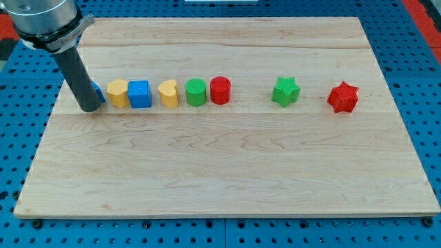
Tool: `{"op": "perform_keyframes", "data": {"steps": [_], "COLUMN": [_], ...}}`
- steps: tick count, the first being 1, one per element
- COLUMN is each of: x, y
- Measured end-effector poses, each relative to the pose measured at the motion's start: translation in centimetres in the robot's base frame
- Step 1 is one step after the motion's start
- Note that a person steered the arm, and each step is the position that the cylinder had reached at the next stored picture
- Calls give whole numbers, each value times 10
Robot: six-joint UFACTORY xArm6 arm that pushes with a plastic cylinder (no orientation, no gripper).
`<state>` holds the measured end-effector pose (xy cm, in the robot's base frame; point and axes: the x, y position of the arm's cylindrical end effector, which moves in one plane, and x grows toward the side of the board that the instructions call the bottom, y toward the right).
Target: Move both the stars to the right side of the red circle
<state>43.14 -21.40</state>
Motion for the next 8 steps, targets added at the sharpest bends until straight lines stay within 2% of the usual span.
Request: {"op": "perform_keyframes", "data": {"steps": [2,4,5,6,7,8], "x": [67,57,56,36,26,18], "y": [46,217,321,409,462,465]}}
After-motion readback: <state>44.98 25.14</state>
